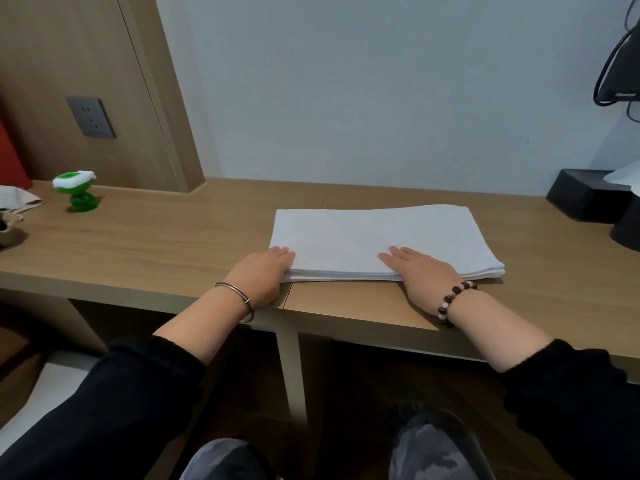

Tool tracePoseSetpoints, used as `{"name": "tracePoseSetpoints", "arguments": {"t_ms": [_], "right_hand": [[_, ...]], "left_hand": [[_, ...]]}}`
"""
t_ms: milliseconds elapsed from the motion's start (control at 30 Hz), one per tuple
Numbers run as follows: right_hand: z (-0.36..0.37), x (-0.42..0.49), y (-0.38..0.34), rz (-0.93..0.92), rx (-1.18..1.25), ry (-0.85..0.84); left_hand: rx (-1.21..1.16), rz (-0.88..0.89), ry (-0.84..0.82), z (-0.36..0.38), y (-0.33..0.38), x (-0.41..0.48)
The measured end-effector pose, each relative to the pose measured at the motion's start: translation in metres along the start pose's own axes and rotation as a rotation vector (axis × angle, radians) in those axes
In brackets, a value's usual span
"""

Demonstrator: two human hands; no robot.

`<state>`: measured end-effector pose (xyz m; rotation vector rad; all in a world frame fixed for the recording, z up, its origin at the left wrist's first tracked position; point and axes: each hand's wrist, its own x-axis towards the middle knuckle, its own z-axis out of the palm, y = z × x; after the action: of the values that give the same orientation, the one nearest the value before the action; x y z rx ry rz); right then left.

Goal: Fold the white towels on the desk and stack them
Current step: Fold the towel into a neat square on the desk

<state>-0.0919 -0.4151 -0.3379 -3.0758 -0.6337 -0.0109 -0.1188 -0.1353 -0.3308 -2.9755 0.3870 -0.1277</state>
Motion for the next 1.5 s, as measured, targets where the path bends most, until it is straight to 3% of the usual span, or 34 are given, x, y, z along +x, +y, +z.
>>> {"name": "tracePoseSetpoints", "arguments": {"t_ms": [233, 467, 667, 833, 967, 1067, 1267, 1400, 1500], "right_hand": [[0.006, 0.003, 0.002, 0.028, 0.018, 0.002], [0.005, 0.003, 0.001, 0.029, 0.027, -0.004], [0.005, 0.001, 0.003, 0.008, 0.011, -0.019], [0.001, 0.001, -0.002, -0.005, -0.034, -0.031], [-0.002, -0.004, -0.003, -0.002, -0.018, -0.024], [-0.003, -0.010, -0.002, 0.071, -0.017, -0.053], [-0.008, -0.029, 0.031, 0.421, -0.071, -0.033], [-0.017, -0.027, 0.025, 0.483, -0.078, -0.048], [-0.029, -0.008, 0.017, 0.420, 0.081, 0.104]], "left_hand": [[0.176, 0.031, 0.009, -0.008, -0.002, -0.005], [0.161, 0.035, -0.031, -0.001, 0.002, -0.011], [0.125, -0.008, -0.157, -0.007, 0.004, -0.014], [-0.014, 0.070, -0.022, -0.010, 0.039, 0.016], [-0.112, 0.136, -0.148, -0.002, 0.075, 0.042], [-0.133, 0.103, -0.153, 0.006, 0.074, 0.049], [-0.152, 0.099, -0.135, 0.011, 0.067, 0.050], [-0.147, 0.080, -0.139, 0.012, 0.072, 0.048], [-0.155, 0.093, -0.155, 0.012, 0.073, 0.046]]}}
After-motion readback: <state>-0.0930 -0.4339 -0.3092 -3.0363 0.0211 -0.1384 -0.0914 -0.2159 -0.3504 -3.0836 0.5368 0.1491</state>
